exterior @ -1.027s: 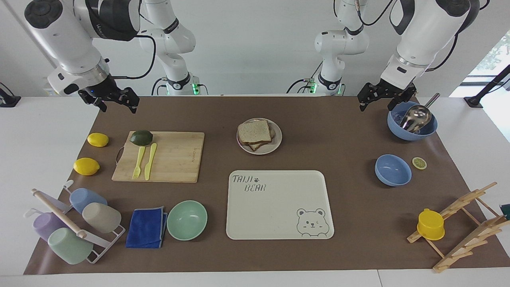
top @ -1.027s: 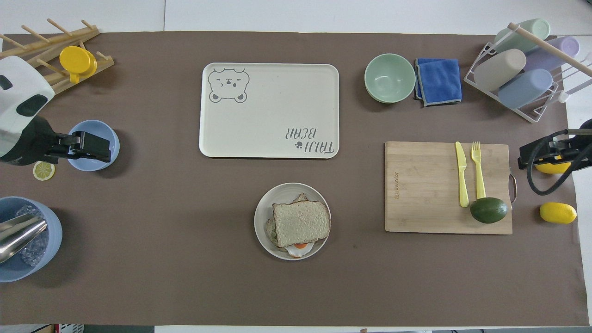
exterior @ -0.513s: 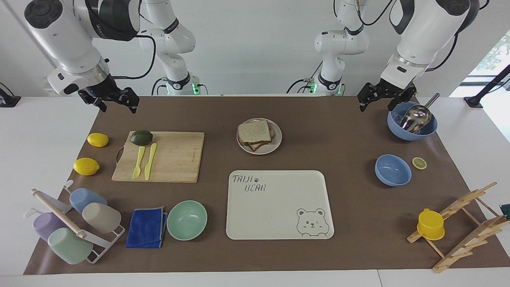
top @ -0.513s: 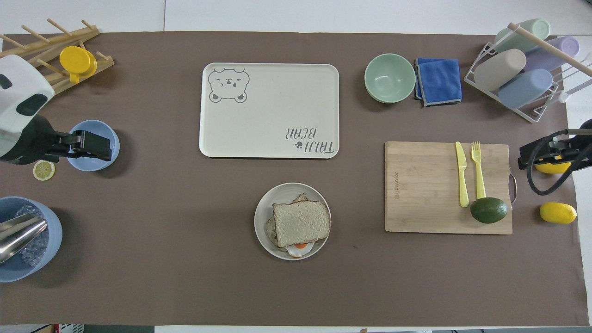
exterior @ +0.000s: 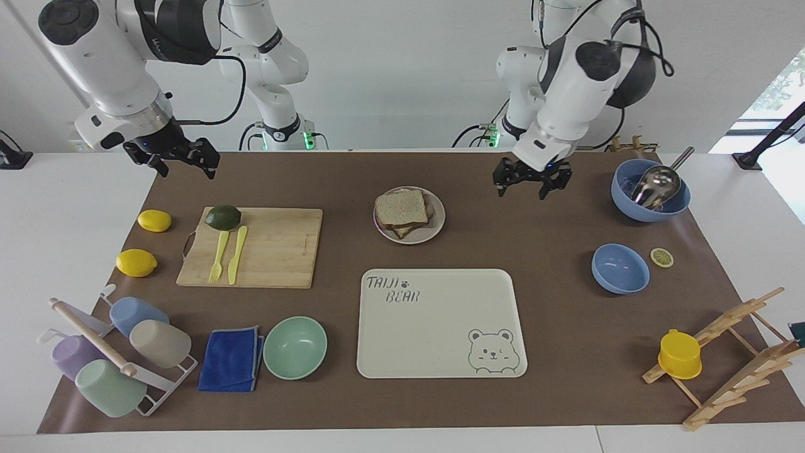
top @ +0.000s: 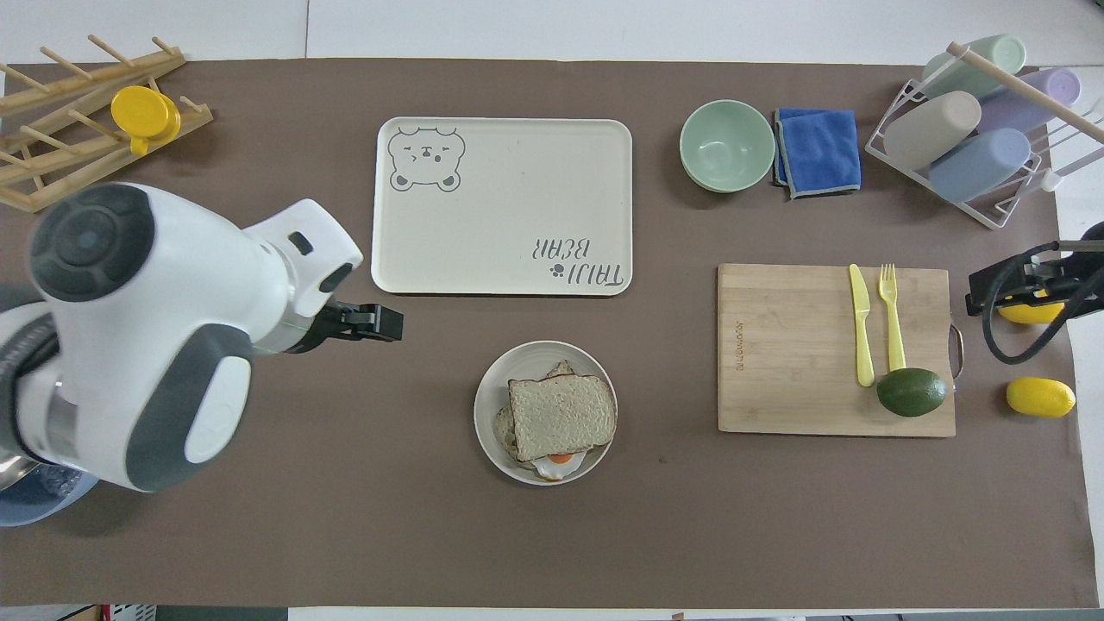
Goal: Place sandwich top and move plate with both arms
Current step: 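Reach the left gripper to the rim of the white plate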
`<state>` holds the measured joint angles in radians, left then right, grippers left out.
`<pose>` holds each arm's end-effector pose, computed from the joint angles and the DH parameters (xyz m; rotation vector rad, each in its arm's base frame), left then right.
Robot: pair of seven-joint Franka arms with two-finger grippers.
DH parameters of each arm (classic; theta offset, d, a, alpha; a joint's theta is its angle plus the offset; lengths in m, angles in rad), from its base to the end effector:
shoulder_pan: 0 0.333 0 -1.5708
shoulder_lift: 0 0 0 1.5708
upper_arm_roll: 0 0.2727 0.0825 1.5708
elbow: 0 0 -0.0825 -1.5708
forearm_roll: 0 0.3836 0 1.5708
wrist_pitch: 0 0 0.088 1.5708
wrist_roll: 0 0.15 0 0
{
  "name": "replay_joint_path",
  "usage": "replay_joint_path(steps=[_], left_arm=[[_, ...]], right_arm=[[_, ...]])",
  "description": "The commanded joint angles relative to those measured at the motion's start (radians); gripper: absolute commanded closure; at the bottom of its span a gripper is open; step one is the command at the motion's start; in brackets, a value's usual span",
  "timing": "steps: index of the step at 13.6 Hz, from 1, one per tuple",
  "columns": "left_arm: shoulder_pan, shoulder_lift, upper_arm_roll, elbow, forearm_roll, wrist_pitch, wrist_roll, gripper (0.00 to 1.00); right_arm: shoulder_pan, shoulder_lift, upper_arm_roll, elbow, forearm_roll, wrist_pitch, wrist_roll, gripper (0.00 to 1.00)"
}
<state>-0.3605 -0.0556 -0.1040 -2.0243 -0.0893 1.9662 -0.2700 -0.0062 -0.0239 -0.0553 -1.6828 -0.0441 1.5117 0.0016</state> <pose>0.4791 -0.2507 0.3872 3.0609 -0.2451 -0.0461 0.5290 -0.0396 0.4949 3.0932 -0.0965 -0.2301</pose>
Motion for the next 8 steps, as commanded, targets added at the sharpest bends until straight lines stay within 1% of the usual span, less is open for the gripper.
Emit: replay_joint_path(steps=[1, 4, 7, 8], left_arm=[[-0.076, 0.0, 0.017, -0.117, -0.007, 0.156, -0.026, 0.0], [-0.133, 0.055, 0.015, -0.16, -0.015, 0.238, -0.089, 0.0], [-0.149, 0.045, 0.015, -0.235, -0.029, 0.282, -0.094, 0.0], [-0.149, 0.043, 0.015, -0.254, -0.056, 0.302, -0.095, 0.0]], right_arm=[[-0.008, -0.008, 0.003, -0.008, 0.029, -0.01, 0.009, 0.0], [-0.008, -0.01, 0.003, -0.008, 0.029, -0.01, 0.009, 0.0], [-0.008, -0.008, 0.003, -0.008, 0.029, -0.01, 0.009, 0.0], [-0.008, -0.01, 0.003, -0.008, 0.029, -0.008, 0.009, 0.0]])
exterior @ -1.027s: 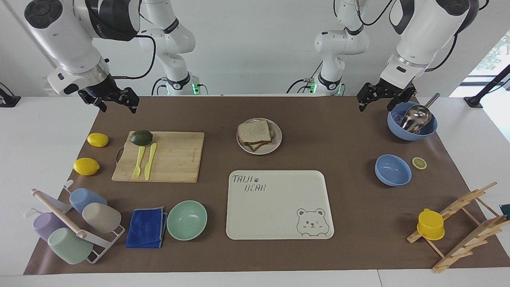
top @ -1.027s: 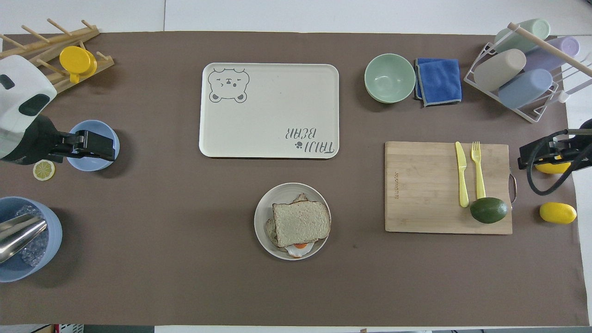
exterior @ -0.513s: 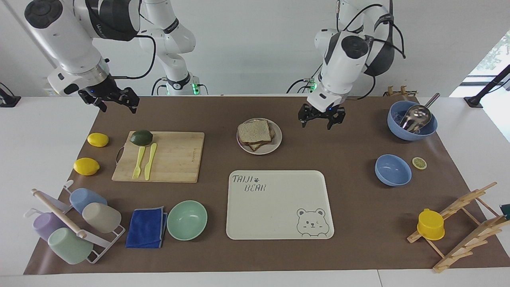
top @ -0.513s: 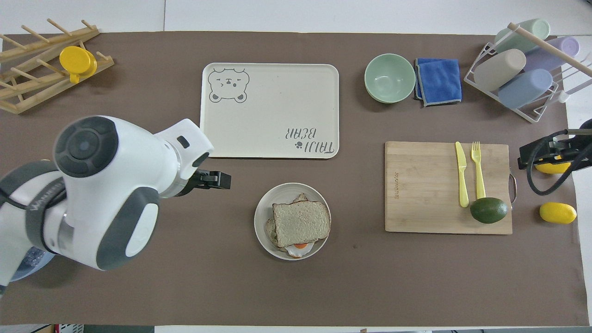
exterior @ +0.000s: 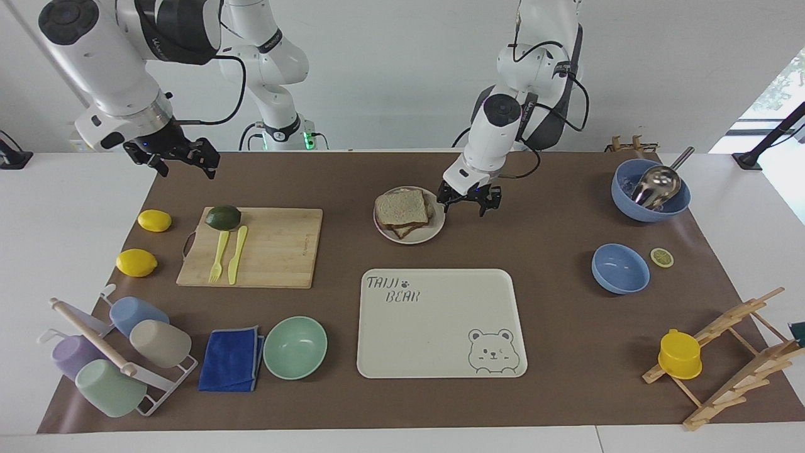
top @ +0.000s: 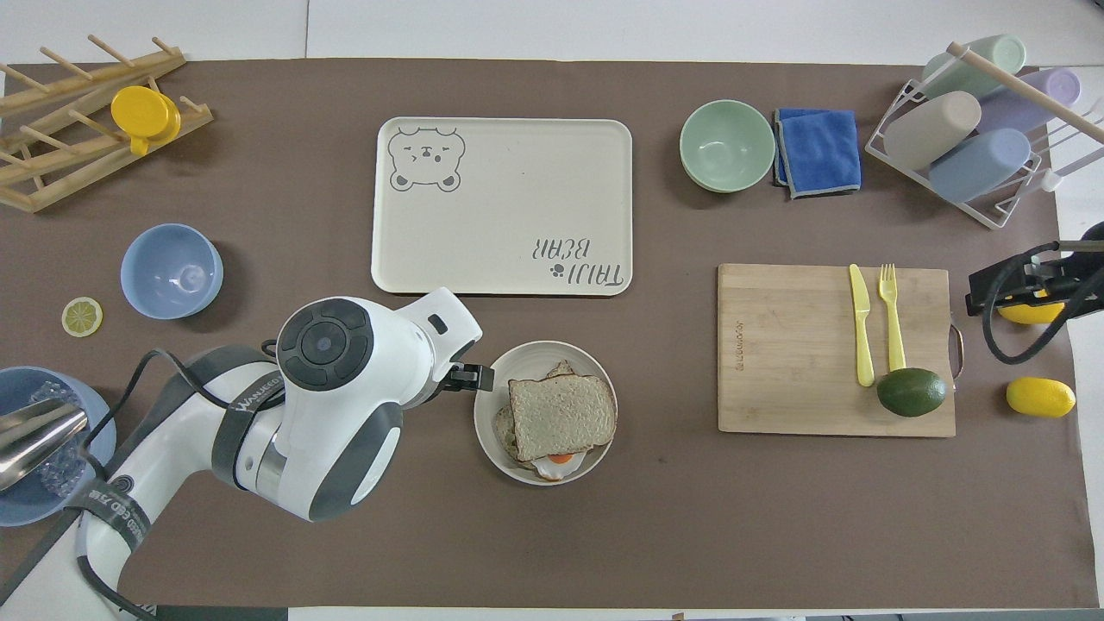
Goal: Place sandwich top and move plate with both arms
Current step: 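Reach the left gripper to the rim of the white plate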
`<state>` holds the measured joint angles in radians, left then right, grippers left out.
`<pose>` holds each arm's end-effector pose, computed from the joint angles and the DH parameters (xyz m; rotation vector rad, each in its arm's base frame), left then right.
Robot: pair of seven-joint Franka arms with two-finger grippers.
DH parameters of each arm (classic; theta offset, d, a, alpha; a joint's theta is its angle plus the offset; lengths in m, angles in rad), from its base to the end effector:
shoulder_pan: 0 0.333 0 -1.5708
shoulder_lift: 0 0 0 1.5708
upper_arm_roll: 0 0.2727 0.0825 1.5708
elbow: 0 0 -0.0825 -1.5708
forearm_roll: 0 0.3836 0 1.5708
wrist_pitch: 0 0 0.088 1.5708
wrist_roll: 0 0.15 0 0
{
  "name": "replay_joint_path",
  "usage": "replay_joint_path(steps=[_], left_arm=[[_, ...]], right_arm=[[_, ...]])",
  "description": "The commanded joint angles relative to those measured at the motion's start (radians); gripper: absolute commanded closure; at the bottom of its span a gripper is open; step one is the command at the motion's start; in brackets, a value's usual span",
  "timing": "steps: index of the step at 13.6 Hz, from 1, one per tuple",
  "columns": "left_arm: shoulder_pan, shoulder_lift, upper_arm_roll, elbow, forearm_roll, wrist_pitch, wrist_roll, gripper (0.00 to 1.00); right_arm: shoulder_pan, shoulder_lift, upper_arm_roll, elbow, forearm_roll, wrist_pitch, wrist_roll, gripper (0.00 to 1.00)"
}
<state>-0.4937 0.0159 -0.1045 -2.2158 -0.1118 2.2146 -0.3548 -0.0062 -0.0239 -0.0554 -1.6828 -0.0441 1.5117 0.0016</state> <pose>0.4304 -0.3025 0.2829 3.0560 -0.2688 -0.0870 0.5290 -0.0397 0.4949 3.0932 -0.0966 -0.2301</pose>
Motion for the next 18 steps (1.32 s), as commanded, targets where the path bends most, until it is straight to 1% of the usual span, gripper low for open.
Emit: replay_joint_path(steps=[1, 3, 10, 16, 18], left_arm=[[-0.022, -0.027, 0.017, -0.089, -0.076, 0.083, -0.032, 0.01], [-0.055, -0.019, 0.016, -0.122, -0.086, 0.164, -0.088, 0.01], [-0.077, -0.008, 0.016, -0.142, -0.086, 0.174, -0.099, 0.23], [-0.091, 0.024, 0.016, -0.145, -0.092, 0.215, -0.105, 0.27], [-0.092, 0.03, 0.016, -0.15, -0.095, 0.23, -0.105, 0.31]], right_arm=[[-0.008, -0.008, 0.003, -0.008, 0.029, -0.01, 0.009, 0.0], [-0.008, -0.008, 0.003, -0.008, 0.029, -0.01, 0.009, 0.0], [-0.008, -0.01, 0.003, -0.008, 0.029, -0.01, 0.009, 0.0], [-0.008, -0.008, 0.003, -0.008, 0.029, -0.01, 0.009, 0.0], [-0.008, -0.008, 0.003, -0.008, 0.029, -0.008, 0.009, 0.0]])
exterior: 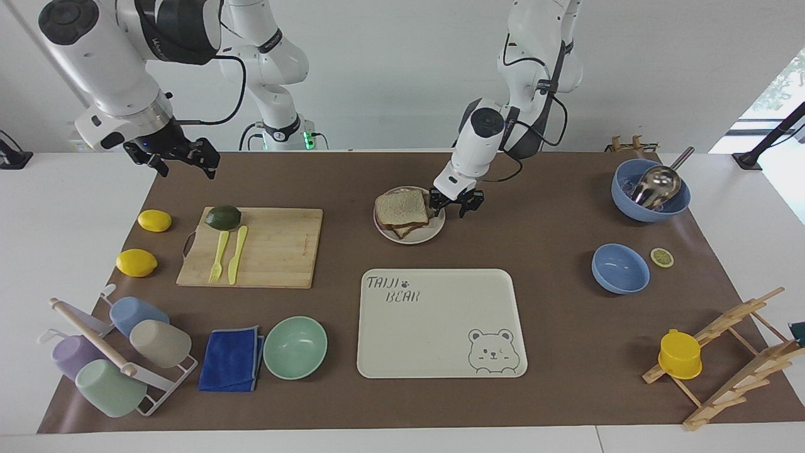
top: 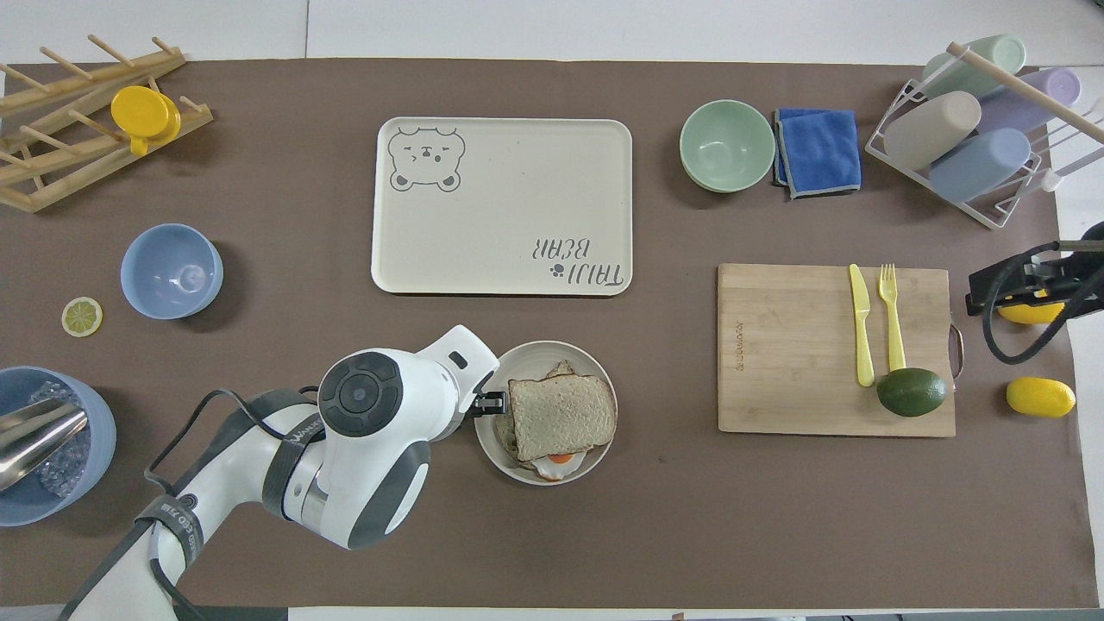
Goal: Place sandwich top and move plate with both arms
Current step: 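Grip the plate rim with the left gripper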
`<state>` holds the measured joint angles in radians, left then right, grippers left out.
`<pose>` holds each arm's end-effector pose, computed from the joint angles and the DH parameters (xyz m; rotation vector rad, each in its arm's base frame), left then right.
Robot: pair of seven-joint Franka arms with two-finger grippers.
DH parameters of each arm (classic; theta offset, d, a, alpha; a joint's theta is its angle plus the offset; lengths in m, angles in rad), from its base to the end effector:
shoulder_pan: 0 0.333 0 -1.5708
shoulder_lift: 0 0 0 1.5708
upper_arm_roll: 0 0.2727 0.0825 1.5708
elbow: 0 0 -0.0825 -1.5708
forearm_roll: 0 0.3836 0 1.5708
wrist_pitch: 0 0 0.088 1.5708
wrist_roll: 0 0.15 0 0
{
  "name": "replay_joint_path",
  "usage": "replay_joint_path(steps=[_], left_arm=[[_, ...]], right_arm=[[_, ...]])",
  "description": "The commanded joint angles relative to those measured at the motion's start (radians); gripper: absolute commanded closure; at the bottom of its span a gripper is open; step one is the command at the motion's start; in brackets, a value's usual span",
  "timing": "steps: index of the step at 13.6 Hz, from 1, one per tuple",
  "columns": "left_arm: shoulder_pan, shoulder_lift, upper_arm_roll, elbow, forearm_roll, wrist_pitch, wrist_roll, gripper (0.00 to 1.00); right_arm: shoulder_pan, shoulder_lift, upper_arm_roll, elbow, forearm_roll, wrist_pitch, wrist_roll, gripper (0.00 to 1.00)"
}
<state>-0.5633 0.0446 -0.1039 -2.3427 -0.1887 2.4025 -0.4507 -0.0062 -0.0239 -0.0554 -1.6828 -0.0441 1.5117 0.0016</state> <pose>0.3947 -0.3201 0.2306 3.0176 -0.1172 -0.0871 0.5290 -0.0397 0.4949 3.0932 -0.0966 -0.2301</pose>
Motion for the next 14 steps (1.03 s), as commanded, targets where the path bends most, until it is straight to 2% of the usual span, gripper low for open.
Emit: replay_joint_path(steps=[1, 4, 7, 9, 11, 12, 14], left_arm=[[-0.023, 0.003, 0.015, -0.023, -0.023, 0.043, -0.01, 0.33], [-0.036, 0.015, 0.015, -0.023, -0.025, 0.053, -0.01, 0.47], [-0.036, 0.017, 0.015, -0.023, -0.025, 0.053, -0.01, 0.66], [-0.043, 0.024, 0.015, -0.023, -0.025, 0.055, -0.008, 0.73], [-0.043, 0.026, 0.015, -0.023, -0.025, 0.053, -0.008, 0.89], [-0.043, 0.026, 0.015, -0.023, -0.025, 0.053, -0.006, 1.0], [-0.041, 0.024, 0.015, -0.023, -0.025, 0.049, 0.0, 1.0]], right_arm=[[-0.008, -0.008, 0.003, -0.008, 0.029, -0.008, 0.009, 0.0], [-0.008, -0.008, 0.003, -0.008, 0.029, -0.01, 0.009, 0.0], [-0.008, -0.01, 0.003, -0.008, 0.029, -0.01, 0.009, 0.0], [-0.008, -0.01, 0.003, -0.008, 0.029, -0.01, 0.009, 0.0], [-0.008, -0.008, 0.003, -0.008, 0.029, -0.01, 0.009, 0.0], [-0.008, -0.01, 0.003, -0.008, 0.029, -0.01, 0.009, 0.0], [-0.008, -0.01, 0.003, -0.008, 0.029, -0.008, 0.009, 0.0]])
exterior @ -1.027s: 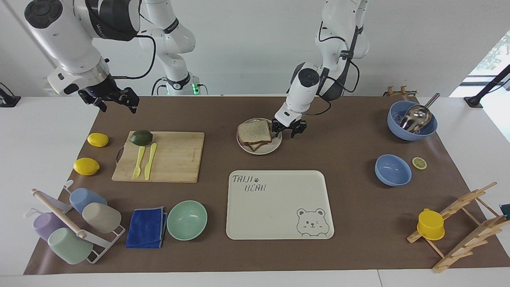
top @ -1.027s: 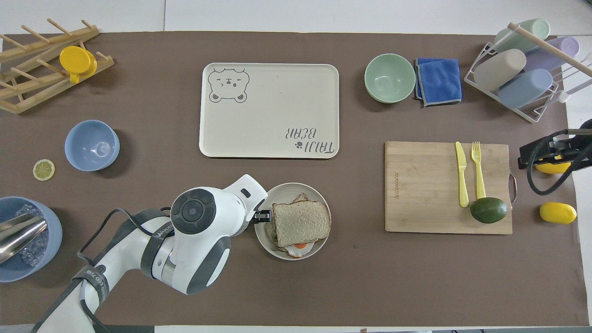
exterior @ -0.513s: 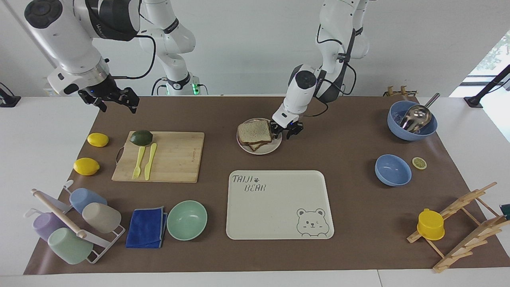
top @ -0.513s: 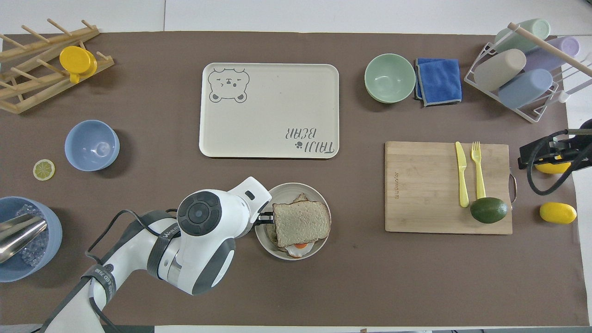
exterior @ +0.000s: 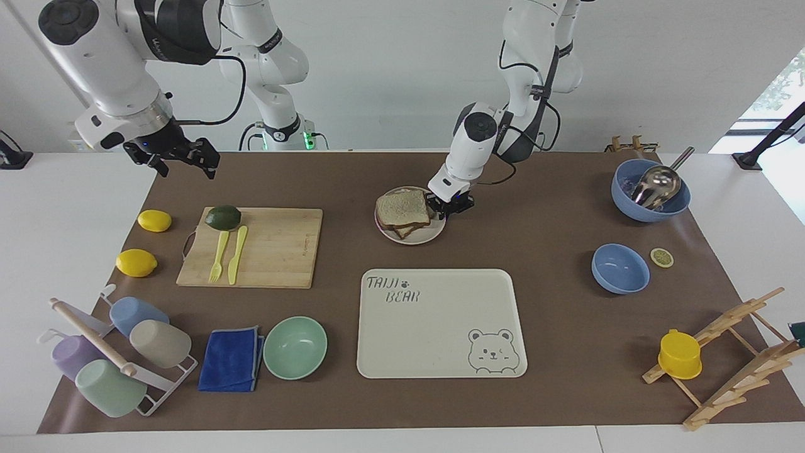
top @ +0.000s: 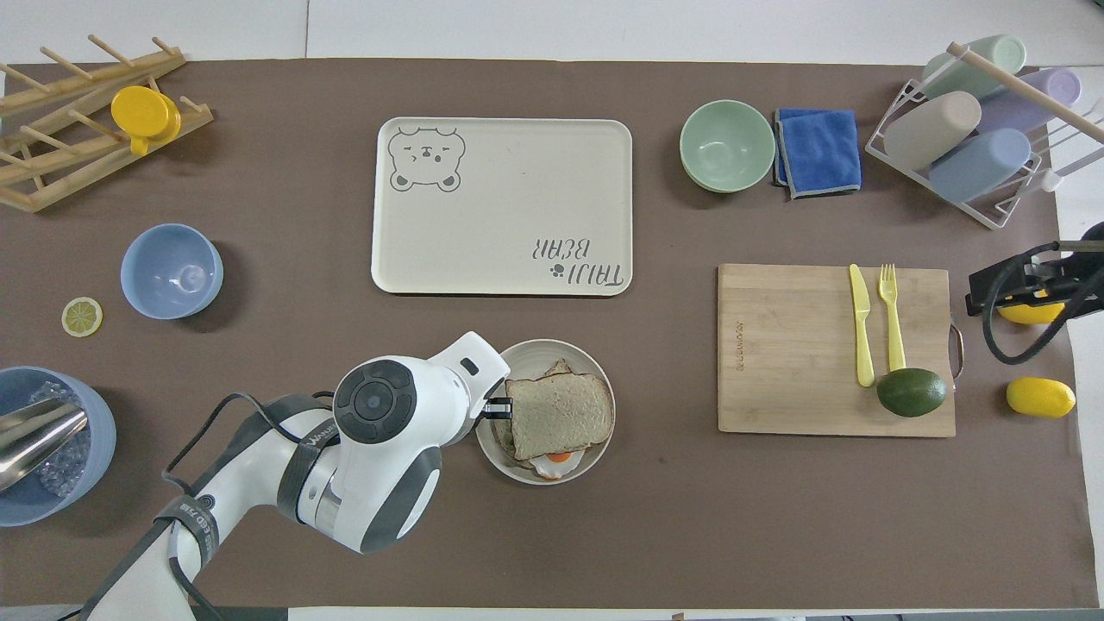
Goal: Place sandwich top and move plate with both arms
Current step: 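Grip the plate rim with the left gripper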
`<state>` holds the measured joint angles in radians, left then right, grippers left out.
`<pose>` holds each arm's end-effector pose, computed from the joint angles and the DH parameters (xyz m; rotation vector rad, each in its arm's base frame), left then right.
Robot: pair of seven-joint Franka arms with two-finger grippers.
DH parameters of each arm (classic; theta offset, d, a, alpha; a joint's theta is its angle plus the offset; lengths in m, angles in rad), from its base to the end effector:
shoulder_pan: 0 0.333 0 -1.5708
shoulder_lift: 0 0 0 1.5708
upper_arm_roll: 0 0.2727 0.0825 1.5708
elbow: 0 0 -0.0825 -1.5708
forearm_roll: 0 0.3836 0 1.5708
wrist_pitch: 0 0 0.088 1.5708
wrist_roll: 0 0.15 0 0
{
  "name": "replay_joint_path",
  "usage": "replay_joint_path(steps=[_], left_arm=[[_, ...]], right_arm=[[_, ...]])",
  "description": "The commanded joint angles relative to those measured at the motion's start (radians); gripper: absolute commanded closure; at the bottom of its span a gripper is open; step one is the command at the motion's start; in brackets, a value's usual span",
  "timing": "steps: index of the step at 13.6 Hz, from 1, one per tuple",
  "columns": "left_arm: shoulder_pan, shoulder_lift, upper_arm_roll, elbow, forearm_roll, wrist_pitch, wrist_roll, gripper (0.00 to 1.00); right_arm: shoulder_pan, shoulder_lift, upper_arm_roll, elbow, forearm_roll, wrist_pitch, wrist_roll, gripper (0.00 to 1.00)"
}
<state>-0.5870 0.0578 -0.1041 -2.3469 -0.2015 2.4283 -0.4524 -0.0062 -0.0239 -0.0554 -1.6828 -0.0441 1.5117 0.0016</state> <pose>0.3878 -0.3297 0.2246 3.0076 -0.1315 -0.0842 0.5290 -0.0397 0.4949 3.0932 -0.0966 -0.2301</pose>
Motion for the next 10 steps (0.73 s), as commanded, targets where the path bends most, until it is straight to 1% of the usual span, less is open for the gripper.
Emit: replay_joint_path(steps=[1, 7, 8, 10], left_arm=[[-0.014, 0.011, 0.015, -0.017, -0.012, 0.021, 0.003, 1.0], [0.024, 0.019, 0.017, 0.015, -0.012, 0.005, 0.031, 1.0], [0.059, 0.016, 0.017, 0.04, -0.012, -0.027, 0.038, 1.0], [0.105, 0.016, 0.017, 0.134, -0.019, -0.166, 0.081, 1.0]], right_arm=[[-0.008, -0.01, 0.003, -0.008, 0.029, -0.008, 0.009, 0.0], [-0.008, -0.008, 0.003, -0.008, 0.029, -0.01, 0.009, 0.0], [-0.008, -0.01, 0.003, -0.008, 0.029, -0.008, 0.009, 0.0], [-0.008, -0.008, 0.003, -0.008, 0.029, -0.01, 0.009, 0.0]])
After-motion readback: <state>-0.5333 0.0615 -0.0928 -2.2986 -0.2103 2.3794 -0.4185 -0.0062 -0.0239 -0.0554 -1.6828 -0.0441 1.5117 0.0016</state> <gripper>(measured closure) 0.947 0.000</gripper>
